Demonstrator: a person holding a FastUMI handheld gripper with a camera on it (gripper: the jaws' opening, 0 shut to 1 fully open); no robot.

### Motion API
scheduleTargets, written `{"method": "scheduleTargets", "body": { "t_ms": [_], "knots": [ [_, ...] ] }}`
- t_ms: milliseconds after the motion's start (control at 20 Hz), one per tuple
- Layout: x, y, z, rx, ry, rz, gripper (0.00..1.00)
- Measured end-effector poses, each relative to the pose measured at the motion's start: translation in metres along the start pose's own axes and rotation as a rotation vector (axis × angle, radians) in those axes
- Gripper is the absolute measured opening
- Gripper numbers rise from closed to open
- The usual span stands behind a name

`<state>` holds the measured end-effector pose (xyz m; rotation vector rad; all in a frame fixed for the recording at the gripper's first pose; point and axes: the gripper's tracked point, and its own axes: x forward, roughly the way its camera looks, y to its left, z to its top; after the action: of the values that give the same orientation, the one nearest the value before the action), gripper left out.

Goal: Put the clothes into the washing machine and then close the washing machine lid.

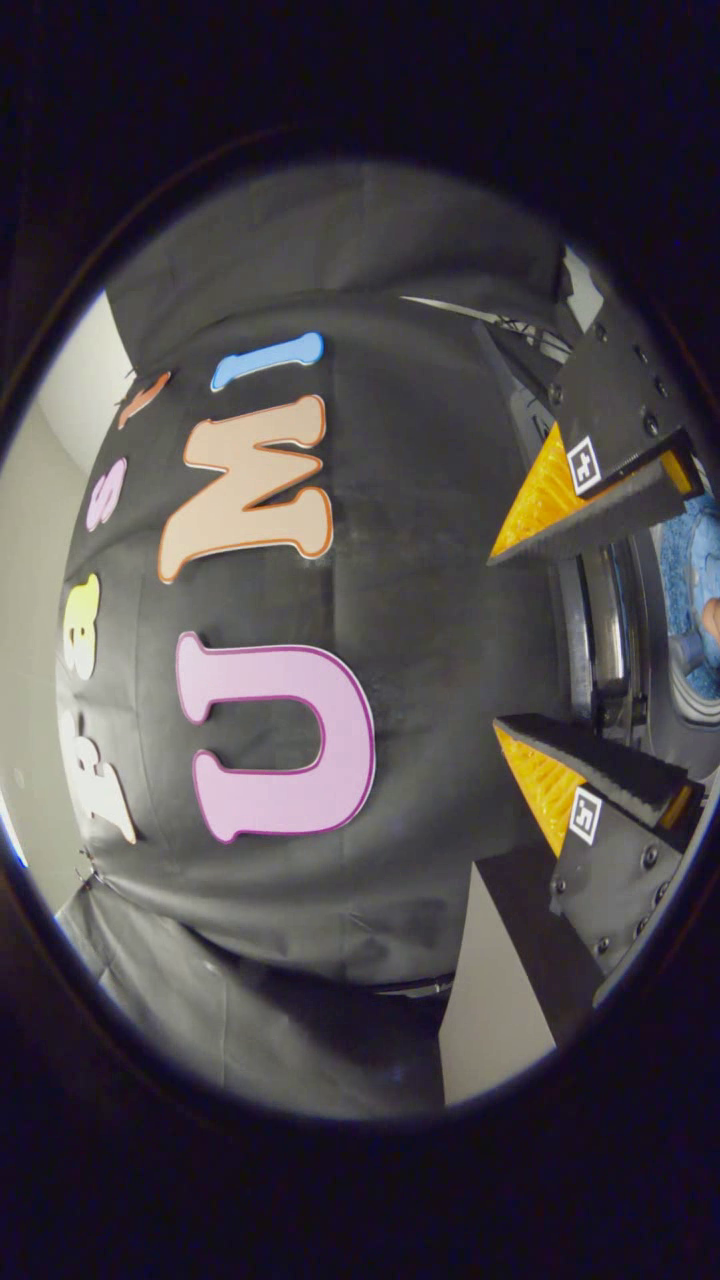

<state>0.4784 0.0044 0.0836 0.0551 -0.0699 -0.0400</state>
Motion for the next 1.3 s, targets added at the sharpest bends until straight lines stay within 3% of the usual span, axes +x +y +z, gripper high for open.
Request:
{"method": "scheduleTargets", "body": {
  "t_ms": [250,650,900,1100,1300],
  "knots": [
    [-0.004,-0.003,-0.004,-0.062,0.03,-0.023,0.9],
    [-0.019,-0.007,-0.011,-0.043,-0.007,-0.057,0.9],
    [-0.027,-0.016,-0.064,-0.059,0.14,-0.097,0.91],
    [-0.04,-0.004,-0.067,-0.072,0.073,-0.085,0.91],
    [-0.06,-0.001,-0.079,-0.118,0.106,-0.091,0.91]
  ]
}}
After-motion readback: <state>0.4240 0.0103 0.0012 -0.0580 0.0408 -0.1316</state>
